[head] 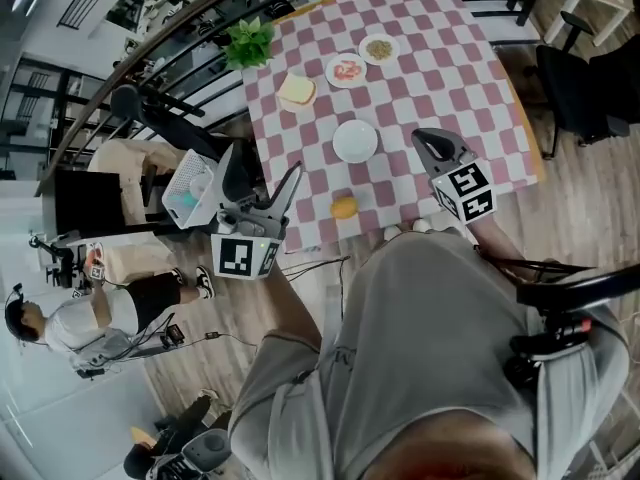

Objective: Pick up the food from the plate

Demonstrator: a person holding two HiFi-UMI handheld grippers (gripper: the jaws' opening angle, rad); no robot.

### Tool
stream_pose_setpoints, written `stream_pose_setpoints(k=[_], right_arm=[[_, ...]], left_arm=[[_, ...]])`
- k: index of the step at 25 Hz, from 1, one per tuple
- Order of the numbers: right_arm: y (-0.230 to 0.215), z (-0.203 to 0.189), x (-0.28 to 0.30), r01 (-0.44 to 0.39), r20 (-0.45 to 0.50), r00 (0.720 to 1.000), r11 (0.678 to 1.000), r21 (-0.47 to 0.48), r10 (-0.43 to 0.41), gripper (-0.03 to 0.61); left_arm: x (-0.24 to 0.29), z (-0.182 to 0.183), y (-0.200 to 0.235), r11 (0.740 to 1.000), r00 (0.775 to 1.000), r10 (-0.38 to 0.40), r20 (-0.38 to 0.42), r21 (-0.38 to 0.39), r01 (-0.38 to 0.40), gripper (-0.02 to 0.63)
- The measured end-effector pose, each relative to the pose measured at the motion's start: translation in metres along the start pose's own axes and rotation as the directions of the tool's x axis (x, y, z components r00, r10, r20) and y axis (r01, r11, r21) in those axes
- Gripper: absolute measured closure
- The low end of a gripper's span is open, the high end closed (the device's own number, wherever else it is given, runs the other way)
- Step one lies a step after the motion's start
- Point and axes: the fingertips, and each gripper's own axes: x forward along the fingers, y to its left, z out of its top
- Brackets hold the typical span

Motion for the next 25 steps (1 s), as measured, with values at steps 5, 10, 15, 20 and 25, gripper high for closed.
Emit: stream_pose_setpoints(k=[5, 10, 15, 20, 25], right_arm=[[0.013, 0.044, -0.002, -0.044, 0.102, 0.994, 0.997, -0.060, 0.050, 0.561], [0.017, 0.063, -0.002, -0.042, 0.142, 0.988, 0.996, -0.082, 0.053, 0.561], [0.015, 0.072, 0.000, -0.032, 0.158, 0.986, 0.996, -0.087, 0.046, 0.561], [0.019, 0.080, -0.004, -0.035, 0.180, 0.982, 0.994, -0.104, 0.053, 0.561], [0.021, 0.082, -0.008, -0.034, 0.190, 0.980, 0.993, -0.110, 0.055, 0.562]], left_arm=[[-0.016, 0.040, 0.011, 0.992, 0.982, 0.102, 0.161, -0.084, -0.089, 0.189], [-0.023, 0.036, 0.010, 0.990, 0.982, 0.111, 0.150, -0.105, -0.096, 0.189], [-0.019, 0.028, 0.008, 0.991, 0.987, 0.100, 0.123, -0.105, -0.087, 0.189], [-0.014, 0.017, 0.007, 0.989, 0.992, 0.107, 0.071, -0.113, -0.098, 0.189], [-0.022, 0.017, 0.006, 0.986, 0.993, 0.100, 0.067, -0.140, -0.090, 0.604]])
